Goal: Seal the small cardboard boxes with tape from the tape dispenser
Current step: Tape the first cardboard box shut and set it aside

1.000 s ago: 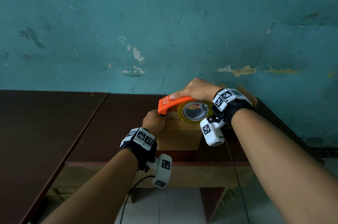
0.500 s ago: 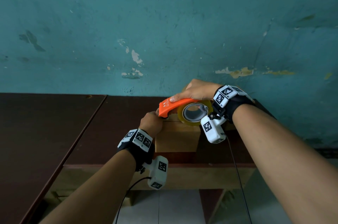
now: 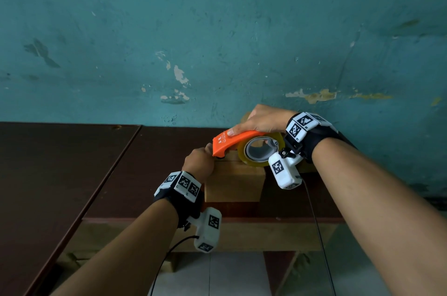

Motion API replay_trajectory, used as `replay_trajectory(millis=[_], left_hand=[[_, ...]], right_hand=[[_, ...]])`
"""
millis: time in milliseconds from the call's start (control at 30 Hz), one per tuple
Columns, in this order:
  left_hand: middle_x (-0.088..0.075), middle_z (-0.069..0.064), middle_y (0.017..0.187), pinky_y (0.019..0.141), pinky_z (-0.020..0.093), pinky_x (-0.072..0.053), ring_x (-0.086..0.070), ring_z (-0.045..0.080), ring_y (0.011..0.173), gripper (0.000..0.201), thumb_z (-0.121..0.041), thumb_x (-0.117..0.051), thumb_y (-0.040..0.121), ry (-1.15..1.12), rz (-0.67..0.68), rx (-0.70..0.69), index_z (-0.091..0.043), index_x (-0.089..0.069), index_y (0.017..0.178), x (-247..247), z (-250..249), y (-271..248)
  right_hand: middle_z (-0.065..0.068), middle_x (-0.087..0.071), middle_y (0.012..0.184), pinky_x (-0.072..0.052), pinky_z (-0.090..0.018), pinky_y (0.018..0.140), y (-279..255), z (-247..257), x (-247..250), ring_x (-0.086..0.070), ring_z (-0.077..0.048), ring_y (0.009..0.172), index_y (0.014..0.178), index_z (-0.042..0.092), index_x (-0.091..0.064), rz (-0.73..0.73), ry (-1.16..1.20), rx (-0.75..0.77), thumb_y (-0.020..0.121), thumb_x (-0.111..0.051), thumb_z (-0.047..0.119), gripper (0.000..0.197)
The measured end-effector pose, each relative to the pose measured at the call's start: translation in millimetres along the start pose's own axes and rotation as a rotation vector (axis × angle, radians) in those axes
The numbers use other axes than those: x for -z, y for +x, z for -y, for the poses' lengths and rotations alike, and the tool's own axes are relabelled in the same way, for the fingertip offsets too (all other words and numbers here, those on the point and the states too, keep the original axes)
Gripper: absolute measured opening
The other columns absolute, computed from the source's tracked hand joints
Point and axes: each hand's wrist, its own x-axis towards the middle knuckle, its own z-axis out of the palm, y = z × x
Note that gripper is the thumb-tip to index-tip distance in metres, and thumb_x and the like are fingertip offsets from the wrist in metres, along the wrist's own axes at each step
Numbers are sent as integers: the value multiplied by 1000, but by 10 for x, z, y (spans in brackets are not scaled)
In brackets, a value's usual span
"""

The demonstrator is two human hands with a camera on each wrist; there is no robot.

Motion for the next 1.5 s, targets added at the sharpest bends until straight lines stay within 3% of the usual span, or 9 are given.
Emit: replay_trajectory(millis=[200, 300, 567, 767, 900, 1033, 1133, 1267, 1500], left_hand=[[-65, 14, 109, 98, 50, -55, -64, 34, 106, 53, -51, -23, 111, -2, -4, 16, -16, -63, 103, -18, -9, 24], [-66, 14, 110, 99, 49, -55, -65, 33, 106, 58, -54, -23, 110, -3, 0, 24, -14, -65, 109, -46, -6, 44], [-64, 13, 103, 98, 50, -55, -64, 33, 102, 54, -45, -24, 110, 22, -12, 26, -11, -65, 105, -69, -29, 64], [-66, 16, 117, 101, 46, -51, -63, 32, 109, 56, -47, -25, 111, 34, -36, 29, -10, -66, 119, -88, -10, 90], [-65, 16, 125, 104, 44, -49, -60, 34, 117, 57, -48, -26, 111, 59, -57, 28, -12, -64, 129, -102, 1, 96], [-64, 17, 129, 103, 43, -45, -58, 36, 122, 57, -48, -25, 111, 89, -63, 13, -11, -66, 128, -106, 5, 104], [-64, 17, 127, 104, 46, -49, -59, 37, 119, 58, -50, -25, 110, 84, -62, 14, -13, -66, 128, -105, 22, 123], [-65, 15, 120, 100, 51, -54, -62, 35, 113, 58, -52, -27, 109, 72, -58, 22, -14, -67, 125, -105, 17, 134], [-65, 13, 114, 100, 50, -55, -64, 33, 108, 56, -54, -28, 109, 77, -46, 13, -14, -67, 117, -109, 20, 145]], right_hand=[[0, -65, 65, -48, -33, 72, -58, -5, 27, -61, -17, 60, 66, 17, -65, 1, 2, -5, 72, -77, 80, 64], [-1, -66, 66, -48, -34, 73, -95, -42, 49, -60, -16, 59, 66, 17, -65, 8, 10, -8, 75, -76, 77, 62], [1, -62, 64, -47, -35, 76, -152, -94, 69, -60, -18, 63, 62, 20, -60, 8, 22, 8, 77, -75, 76, 60], [3, -63, 59, -48, -33, 76, -201, -195, 75, -61, -17, 61, 63, 19, -65, 0, 56, -10, 72, -76, 79, 61], [3, -61, 57, -46, -32, 74, -270, -371, 94, -58, -15, 55, 57, 22, -62, -12, 95, -31, 52, -71, 92, 71], [5, -54, 52, -40, -28, 67, -356, -575, 65, -51, -10, 47, 54, 23, -55, -31, 117, -50, 54, -71, 96, 75], [-1, -58, 59, -43, -30, 70, -388, -685, 49, -55, -14, 52, 57, 22, -59, -48, 146, -39, 42, -69, 101, 81], [-2, -57, 59, -43, -29, 69, -416, -743, 66, -55, -17, 56, 61, 18, -61, -46, 168, -23, 47, -69, 95, 78], [-10, -60, 66, -46, -32, 72, -450, -883, 63, -59, -25, 65, 75, 10, -68, -56, 198, -6, 36, -70, 103, 101]])
